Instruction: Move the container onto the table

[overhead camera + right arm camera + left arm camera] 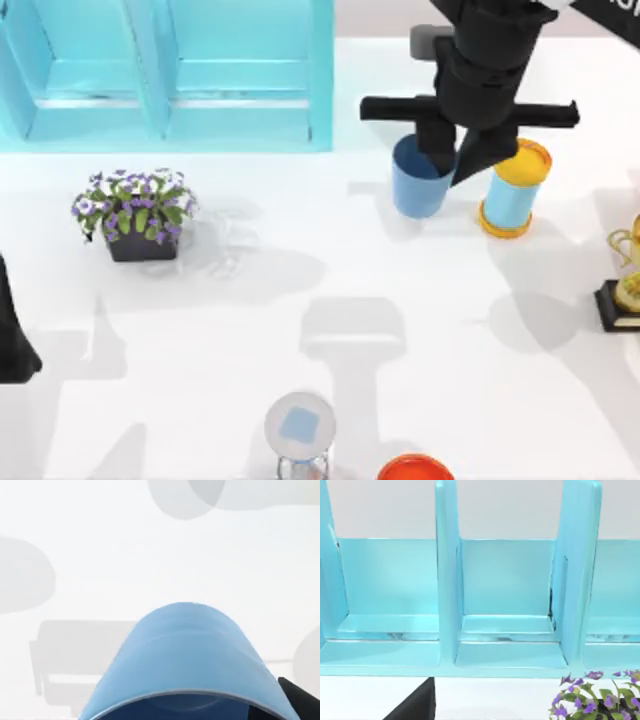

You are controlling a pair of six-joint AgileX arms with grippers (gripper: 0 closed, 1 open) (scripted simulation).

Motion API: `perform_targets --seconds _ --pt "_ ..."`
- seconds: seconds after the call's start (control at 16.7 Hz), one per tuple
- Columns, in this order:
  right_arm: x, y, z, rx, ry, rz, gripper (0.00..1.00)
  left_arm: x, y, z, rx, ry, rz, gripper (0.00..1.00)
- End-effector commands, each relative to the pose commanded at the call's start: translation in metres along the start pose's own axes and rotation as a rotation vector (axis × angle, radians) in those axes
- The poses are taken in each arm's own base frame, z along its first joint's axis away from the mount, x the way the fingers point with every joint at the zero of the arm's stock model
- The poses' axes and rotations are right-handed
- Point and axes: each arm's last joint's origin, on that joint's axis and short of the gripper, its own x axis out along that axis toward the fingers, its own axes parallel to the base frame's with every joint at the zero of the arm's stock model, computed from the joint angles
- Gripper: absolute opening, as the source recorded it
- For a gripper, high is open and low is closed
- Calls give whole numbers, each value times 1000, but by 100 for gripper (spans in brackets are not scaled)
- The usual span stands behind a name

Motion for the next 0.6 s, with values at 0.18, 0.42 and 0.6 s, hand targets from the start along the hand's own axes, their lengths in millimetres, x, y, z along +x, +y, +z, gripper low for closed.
perform_targets --seconds 0.18,0.42,0.6 --pt "13 2 0 0 7 -4 0 0 0 0 0 0 0 100" --pt "49 7 0 -3 -8 3 0 0 0 0 0 0 0 100" --pt "64 10 -2 -6 -3 -2 0 0 0 0 0 0 0 100"
